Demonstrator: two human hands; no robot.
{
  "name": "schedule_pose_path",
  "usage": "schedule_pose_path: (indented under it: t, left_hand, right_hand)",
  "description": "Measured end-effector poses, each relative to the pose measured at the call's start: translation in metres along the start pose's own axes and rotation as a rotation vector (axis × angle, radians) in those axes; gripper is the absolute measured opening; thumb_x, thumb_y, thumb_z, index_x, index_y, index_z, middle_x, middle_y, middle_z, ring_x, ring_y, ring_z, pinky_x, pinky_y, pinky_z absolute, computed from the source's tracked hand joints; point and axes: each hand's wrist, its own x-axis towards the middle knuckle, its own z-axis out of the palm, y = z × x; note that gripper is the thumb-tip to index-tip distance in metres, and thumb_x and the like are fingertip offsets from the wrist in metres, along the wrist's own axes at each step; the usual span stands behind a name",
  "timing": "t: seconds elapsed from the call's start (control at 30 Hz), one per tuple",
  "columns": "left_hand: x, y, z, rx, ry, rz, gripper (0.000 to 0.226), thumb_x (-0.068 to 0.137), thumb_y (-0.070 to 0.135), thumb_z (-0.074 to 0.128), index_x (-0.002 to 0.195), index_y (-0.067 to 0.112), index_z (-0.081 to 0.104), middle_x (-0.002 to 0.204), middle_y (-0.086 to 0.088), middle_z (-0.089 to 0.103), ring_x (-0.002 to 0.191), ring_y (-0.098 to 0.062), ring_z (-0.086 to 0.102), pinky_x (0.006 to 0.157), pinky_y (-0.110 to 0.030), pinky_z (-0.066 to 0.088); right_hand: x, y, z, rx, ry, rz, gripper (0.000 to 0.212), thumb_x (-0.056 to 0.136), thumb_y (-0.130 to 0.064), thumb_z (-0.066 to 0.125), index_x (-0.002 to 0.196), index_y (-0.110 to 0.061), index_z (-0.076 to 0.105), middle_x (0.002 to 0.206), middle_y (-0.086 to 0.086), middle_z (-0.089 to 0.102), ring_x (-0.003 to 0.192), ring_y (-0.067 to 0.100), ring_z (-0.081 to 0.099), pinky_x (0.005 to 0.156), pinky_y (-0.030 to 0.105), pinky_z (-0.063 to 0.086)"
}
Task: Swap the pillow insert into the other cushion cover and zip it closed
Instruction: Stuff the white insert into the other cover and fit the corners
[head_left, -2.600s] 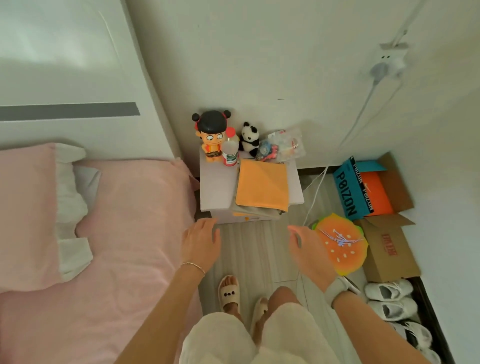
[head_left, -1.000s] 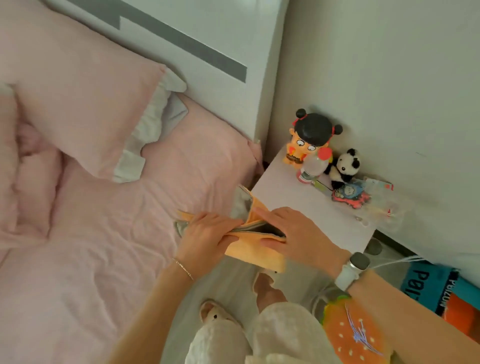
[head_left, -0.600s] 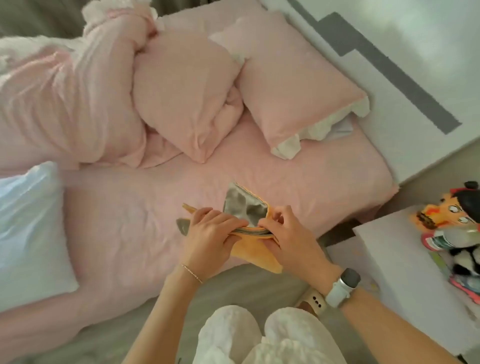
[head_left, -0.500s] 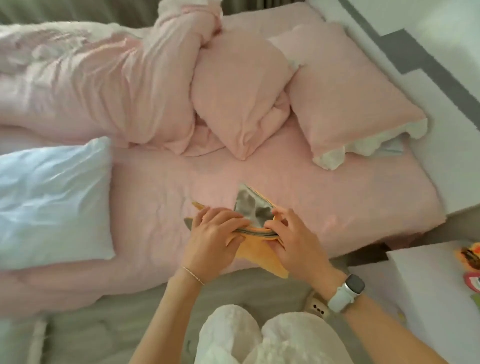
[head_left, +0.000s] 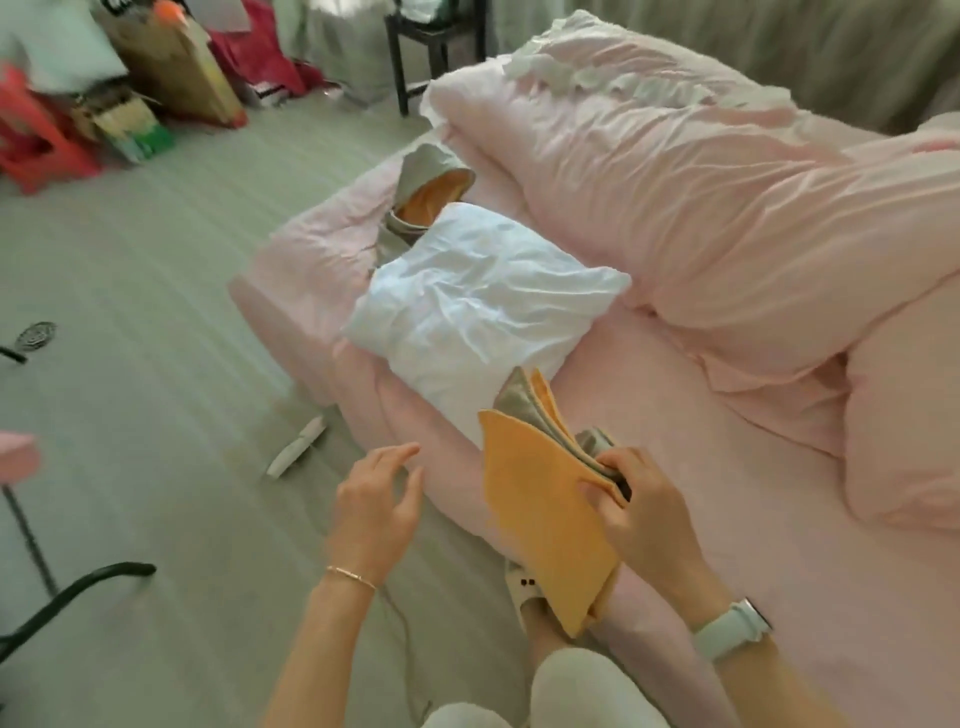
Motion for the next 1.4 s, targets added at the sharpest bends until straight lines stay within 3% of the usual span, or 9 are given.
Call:
schedule_pose_path:
  t: [0.2,0.33,0.53,0.73,0.87,1.0,1.17,1.27,1.4]
  left_hand:
    - [0.106,-0.016,-0.014,-0.049,0.014,-0.037,0.049,0.083,0.042,0.045,0.116,0.009,0.061,0.114,-0.004,0.060,0.108,-0.023,0.056,0.092,-0.021,0.035]
    - [0.205,-0.009,-0.026,-0.061,0.049,0.036,0.051,0.086,0.043,0.045,0.124,0.010,0.054,0.121,-0.006,0.056,0.116,-0.025,0.050,0.102,-0.037,0.036]
    - [0.314,-0.010,-0.040,-0.081,0.089,0.158,0.064,0.085,0.050,0.040,0.137,0.013,0.040,0.137,-0.005,0.046,0.125,-0.019,0.040,0.104,-0.033,0.032]
    - [0.389,-0.029,0.005,-0.179,-0.247,0.048,0.053,0.092,0.031,0.054,0.138,0.012,0.038,0.143,-0.005,0.039,0.134,-0.018,0.032,0.106,-0.018,0.017]
    - [0.421,-0.042,0.047,-0.273,-0.538,-0.121,0.054,0.087,0.043,0.057,0.132,0.015,0.045,0.132,-0.003,0.047,0.121,-0.016,0.045,0.105,-0.029,0.035]
    - [0.453,-0.048,0.061,-0.269,-0.580,-0.155,0.028,0.084,0.040,0.063,0.099,0.016,0.062,0.098,0.001,0.063,0.090,-0.013,0.059,0.084,-0.028,0.049]
    - [0.490,-0.041,0.057,-0.313,-0.553,0.083,0.016,0.092,0.014,0.054,0.083,0.010,0.067,0.067,0.007,0.056,0.069,-0.015,0.055,0.068,-0.019,0.046]
    - [0.519,-0.032,0.049,-0.475,-0.564,0.140,0.020,0.094,0.008,0.048,0.076,0.012,0.056,0.062,0.005,0.046,0.062,-0.014,0.049,0.066,-0.042,0.054]
    - [0.549,-0.001,0.033,-0.684,-0.601,0.200,0.028,0.096,-0.001,0.039,0.076,0.017,0.049,0.069,-0.007,0.044,0.063,-0.013,0.047,0.054,-0.023,0.054]
  right_hand:
    - [0.125,-0.038,0.029,0.200,0.010,-0.179,0.020,0.077,-0.019,0.061,0.092,-0.006,0.062,0.089,-0.016,0.050,0.076,0.003,0.049,0.068,0.008,0.039]
    - [0.213,-0.069,0.040,0.325,0.022,-0.241,0.024,0.080,-0.020,0.060,0.096,-0.002,0.062,0.092,-0.012,0.051,0.083,-0.006,0.049,0.076,0.004,0.038]
    - [0.314,-0.103,0.069,0.515,0.065,-0.255,0.020,0.083,-0.029,0.054,0.098,-0.016,0.053,0.098,-0.007,0.053,0.092,-0.006,0.051,0.083,0.008,0.039]
    - [0.363,-0.075,0.130,0.483,-0.011,0.153,0.013,0.091,-0.011,0.056,0.099,-0.020,0.053,0.095,0.002,0.050,0.084,0.016,0.052,0.071,0.014,0.042]
    - [0.364,-0.062,0.172,0.385,-0.166,0.301,0.032,0.095,-0.002,0.044,0.124,-0.007,0.055,0.103,-0.006,0.044,0.096,0.008,0.049,0.079,0.001,0.037]
    - [0.372,-0.071,0.187,0.413,-0.021,0.468,0.024,0.092,-0.008,0.055,0.115,-0.007,0.060,0.098,-0.008,0.048,0.087,0.002,0.054,0.075,0.004,0.042]
    - [0.389,-0.077,0.178,0.388,0.287,0.613,0.009,0.091,-0.009,0.057,0.086,-0.017,0.059,0.090,0.003,0.054,0.074,0.000,0.054,0.068,0.007,0.040]
    - [0.398,-0.082,0.151,0.436,0.484,0.606,0.021,0.092,-0.006,0.053,0.078,-0.022,0.054,0.083,0.003,0.053,0.067,-0.004,0.051,0.065,0.009,0.040]
    - [0.403,-0.084,0.108,0.470,0.743,0.584,0.015,0.083,-0.021,0.048,0.077,-0.008,0.054,0.074,0.004,0.051,0.066,0.006,0.048,0.064,0.017,0.042]
